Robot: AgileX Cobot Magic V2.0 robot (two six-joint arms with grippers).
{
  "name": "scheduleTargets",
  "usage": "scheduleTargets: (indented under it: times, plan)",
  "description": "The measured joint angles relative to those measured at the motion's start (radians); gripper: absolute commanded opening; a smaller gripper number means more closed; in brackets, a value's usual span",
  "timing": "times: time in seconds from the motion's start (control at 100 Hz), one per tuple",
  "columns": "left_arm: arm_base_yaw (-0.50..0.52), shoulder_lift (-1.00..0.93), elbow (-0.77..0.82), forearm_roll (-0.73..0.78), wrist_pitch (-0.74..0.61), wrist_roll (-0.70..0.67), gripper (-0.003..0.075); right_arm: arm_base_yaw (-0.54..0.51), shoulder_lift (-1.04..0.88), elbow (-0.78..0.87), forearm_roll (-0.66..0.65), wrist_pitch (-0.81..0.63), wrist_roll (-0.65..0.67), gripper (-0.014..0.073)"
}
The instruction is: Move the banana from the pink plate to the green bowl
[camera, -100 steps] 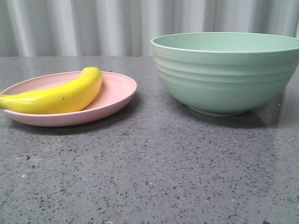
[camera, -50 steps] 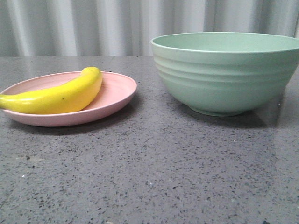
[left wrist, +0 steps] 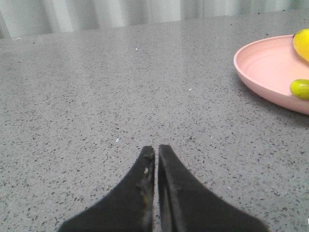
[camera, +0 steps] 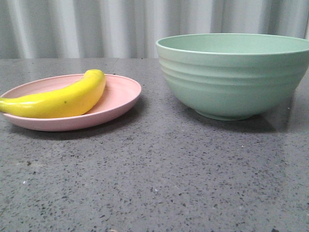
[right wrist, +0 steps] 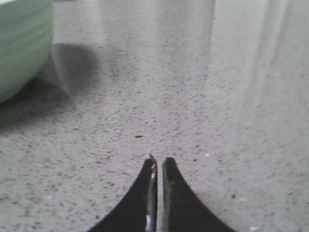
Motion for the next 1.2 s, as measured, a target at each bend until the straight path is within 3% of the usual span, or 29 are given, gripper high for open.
scheduleTargets:
  times: [0.21,0.66,1.05,1.2]
  plan:
    - [0.000,0.000,0.000,-0.009,-0.024,0.000,-0.0020,0.000,0.000,0.000,-0.121,-0.016,0.000,-0.0064]
    - [0.000,0.000,0.000,-0.012,-0.067,0.000,-0.0020,0.000,0.000,0.000,-0.150,-0.070,0.000,-0.0064]
    - [0.000,0.000,0.000,-0.057,-0.256,0.000,-0.0020,0.000,0.000,0.000,-0.152,-0.398,-0.002,-0.0064]
    - [0.000,0.000,0.000,-0.062,-0.271,0.000,-0.0020,0.000,0.000,0.000,-0.154,-0.476,-0.002,-0.0064]
